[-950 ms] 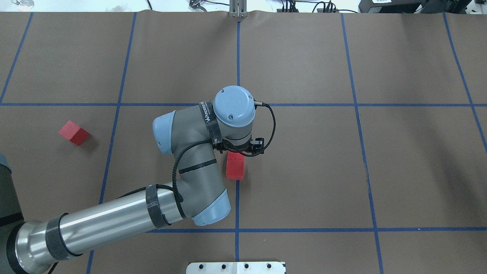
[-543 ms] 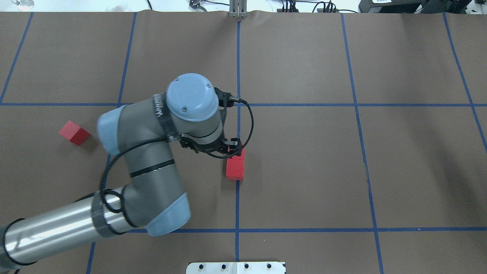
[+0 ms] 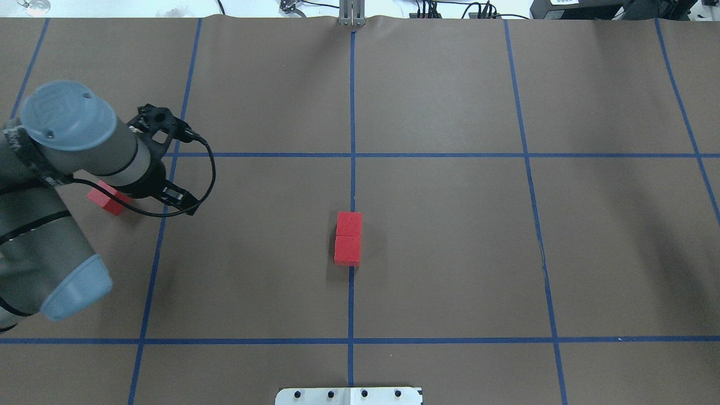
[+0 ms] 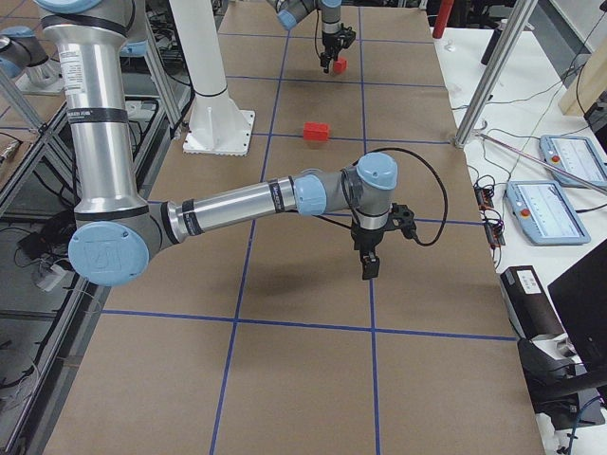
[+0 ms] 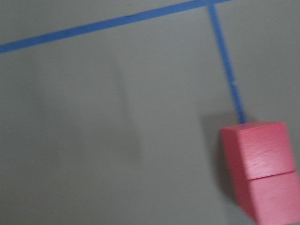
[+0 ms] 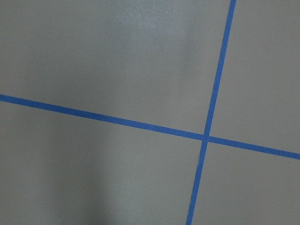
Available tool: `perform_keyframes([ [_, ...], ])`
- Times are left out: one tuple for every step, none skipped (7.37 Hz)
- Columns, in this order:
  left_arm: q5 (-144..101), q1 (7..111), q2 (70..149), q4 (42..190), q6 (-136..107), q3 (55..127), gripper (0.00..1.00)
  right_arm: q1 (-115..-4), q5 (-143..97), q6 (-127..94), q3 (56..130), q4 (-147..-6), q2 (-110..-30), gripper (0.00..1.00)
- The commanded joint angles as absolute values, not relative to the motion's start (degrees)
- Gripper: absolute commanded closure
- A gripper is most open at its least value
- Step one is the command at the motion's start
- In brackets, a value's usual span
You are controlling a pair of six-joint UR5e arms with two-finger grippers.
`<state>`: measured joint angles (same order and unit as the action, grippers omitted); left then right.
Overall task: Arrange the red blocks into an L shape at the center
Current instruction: 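Lower the left gripper onto the last red cube and grasp it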
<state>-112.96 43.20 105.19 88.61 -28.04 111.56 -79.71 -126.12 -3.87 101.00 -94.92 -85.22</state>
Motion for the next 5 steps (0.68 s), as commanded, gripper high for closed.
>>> perform_keyframes([
  [-116.4, 50.2, 97.5, 96.6, -14.1, 107.8, 0.0, -79.7, -126.1, -3.9, 101.0, -94.9, -85.2, 0.0],
  [-118.0, 51.7, 97.4, 98.8, -10.3, 104.4, 0.0, -79.7, -126.1, -3.9, 101.0, -94.9, -85.2, 0.0],
  [-118.2, 51.7, 97.4, 102.4, -10.1, 101.3, 0.0, -79.7, -126.1, -3.9, 100.9, -94.9, -85.2, 0.0],
  [-118.2, 51.5, 97.8, 105.8, -10.5, 97.9, 0.0, -79.7, -126.1, -4.0, 100.9, -94.9, -85.1, 0.0],
  [-118.2, 51.2, 98.1, 107.3, -12.6, 96.5, 0.0, -79.7, -126.1, -4.0, 100.9, -94.9, -85.1, 0.0],
])
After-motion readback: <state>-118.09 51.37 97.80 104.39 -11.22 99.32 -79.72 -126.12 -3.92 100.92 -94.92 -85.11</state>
